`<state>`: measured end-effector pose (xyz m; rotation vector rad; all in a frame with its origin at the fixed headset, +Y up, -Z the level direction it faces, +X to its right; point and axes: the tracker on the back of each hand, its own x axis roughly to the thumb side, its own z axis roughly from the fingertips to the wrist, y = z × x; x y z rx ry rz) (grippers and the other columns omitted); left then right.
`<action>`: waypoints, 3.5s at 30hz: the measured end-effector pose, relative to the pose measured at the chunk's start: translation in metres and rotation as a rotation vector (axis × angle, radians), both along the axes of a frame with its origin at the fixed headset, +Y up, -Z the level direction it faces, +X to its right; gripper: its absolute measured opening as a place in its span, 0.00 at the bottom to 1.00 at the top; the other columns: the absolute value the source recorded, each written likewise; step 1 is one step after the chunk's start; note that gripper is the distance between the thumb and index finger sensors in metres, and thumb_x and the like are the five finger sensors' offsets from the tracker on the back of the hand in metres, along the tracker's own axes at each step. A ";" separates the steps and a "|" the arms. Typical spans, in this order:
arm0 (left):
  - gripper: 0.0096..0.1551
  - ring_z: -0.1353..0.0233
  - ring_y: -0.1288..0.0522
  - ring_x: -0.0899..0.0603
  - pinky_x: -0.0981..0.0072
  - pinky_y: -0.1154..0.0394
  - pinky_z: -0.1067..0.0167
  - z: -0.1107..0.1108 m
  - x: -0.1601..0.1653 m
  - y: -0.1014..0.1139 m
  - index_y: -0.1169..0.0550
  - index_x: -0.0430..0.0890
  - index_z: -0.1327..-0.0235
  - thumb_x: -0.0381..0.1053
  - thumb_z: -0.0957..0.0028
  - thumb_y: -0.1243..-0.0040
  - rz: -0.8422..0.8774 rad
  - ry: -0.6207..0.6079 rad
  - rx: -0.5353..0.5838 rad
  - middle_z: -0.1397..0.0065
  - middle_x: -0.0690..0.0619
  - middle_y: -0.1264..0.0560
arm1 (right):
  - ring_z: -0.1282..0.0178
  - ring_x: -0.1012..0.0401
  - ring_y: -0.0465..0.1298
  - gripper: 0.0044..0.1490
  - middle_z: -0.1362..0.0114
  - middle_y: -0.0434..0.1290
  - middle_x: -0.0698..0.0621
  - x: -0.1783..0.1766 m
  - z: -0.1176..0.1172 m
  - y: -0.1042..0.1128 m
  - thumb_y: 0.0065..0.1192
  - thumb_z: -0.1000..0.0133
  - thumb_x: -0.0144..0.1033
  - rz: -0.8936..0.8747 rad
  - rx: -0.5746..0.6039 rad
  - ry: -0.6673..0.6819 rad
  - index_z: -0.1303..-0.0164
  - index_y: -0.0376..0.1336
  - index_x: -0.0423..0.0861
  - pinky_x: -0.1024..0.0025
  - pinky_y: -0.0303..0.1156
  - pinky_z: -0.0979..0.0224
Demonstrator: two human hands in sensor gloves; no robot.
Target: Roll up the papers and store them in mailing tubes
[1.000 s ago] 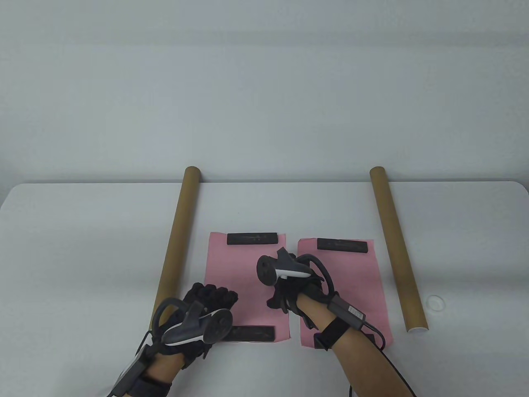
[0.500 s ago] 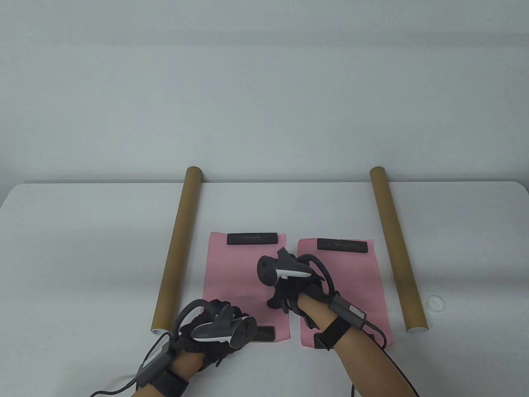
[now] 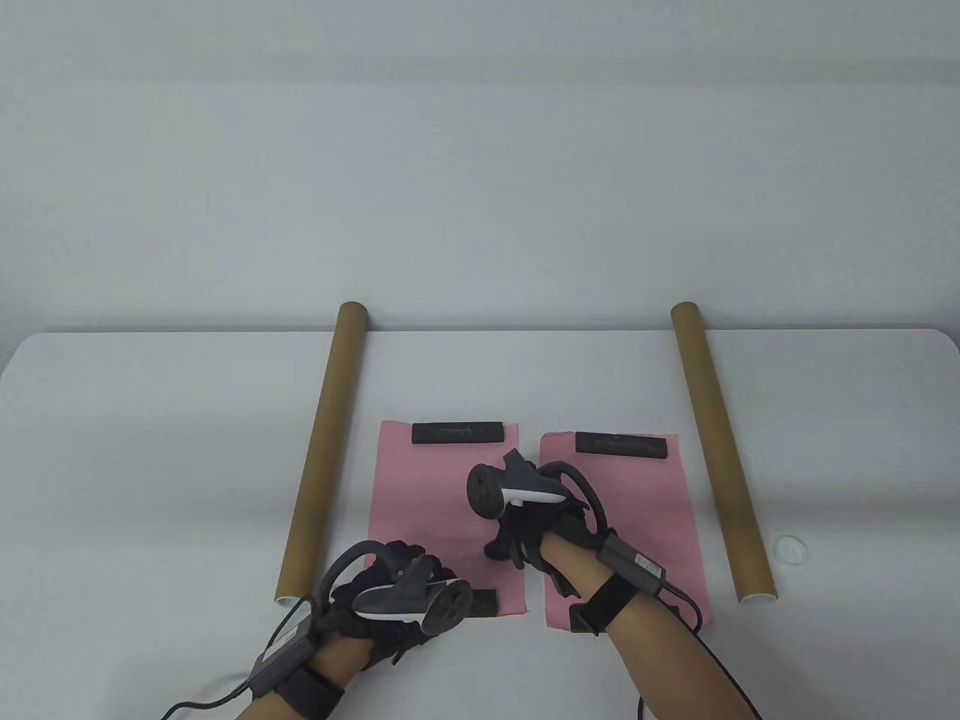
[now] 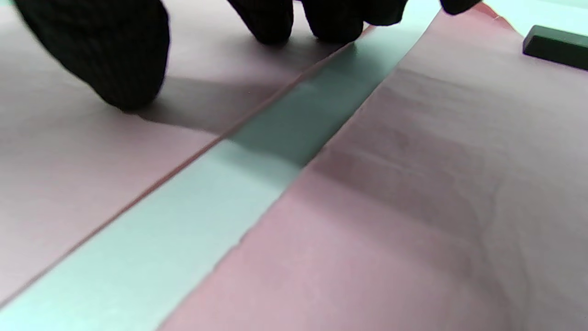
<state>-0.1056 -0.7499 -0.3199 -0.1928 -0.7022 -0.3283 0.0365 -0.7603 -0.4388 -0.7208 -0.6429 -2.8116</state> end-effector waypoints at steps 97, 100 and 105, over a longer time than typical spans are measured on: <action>0.43 0.25 0.25 0.46 0.48 0.31 0.26 -0.271 0.040 0.018 0.32 0.62 0.29 0.65 0.62 0.33 -0.035 0.548 0.043 0.25 0.59 0.27 | 0.14 0.29 0.49 0.57 0.14 0.50 0.31 0.002 -0.001 -0.003 0.67 0.45 0.58 -0.039 -0.020 -0.020 0.15 0.50 0.39 0.25 0.51 0.22; 0.44 0.24 0.25 0.45 0.47 0.32 0.26 -0.248 0.033 0.045 0.33 0.60 0.29 0.66 0.62 0.33 0.027 0.486 0.081 0.25 0.58 0.28 | 0.14 0.29 0.49 0.57 0.14 0.50 0.31 0.002 -0.001 -0.002 0.67 0.45 0.58 -0.038 -0.021 -0.022 0.15 0.50 0.39 0.25 0.51 0.22; 0.38 0.30 0.21 0.47 0.48 0.30 0.27 -0.190 0.018 0.077 0.27 0.60 0.34 0.66 0.61 0.33 0.084 0.341 0.151 0.32 0.59 0.22 | 0.14 0.29 0.49 0.57 0.14 0.49 0.31 0.002 -0.001 -0.002 0.67 0.45 0.58 -0.034 -0.022 -0.024 0.15 0.49 0.39 0.25 0.51 0.22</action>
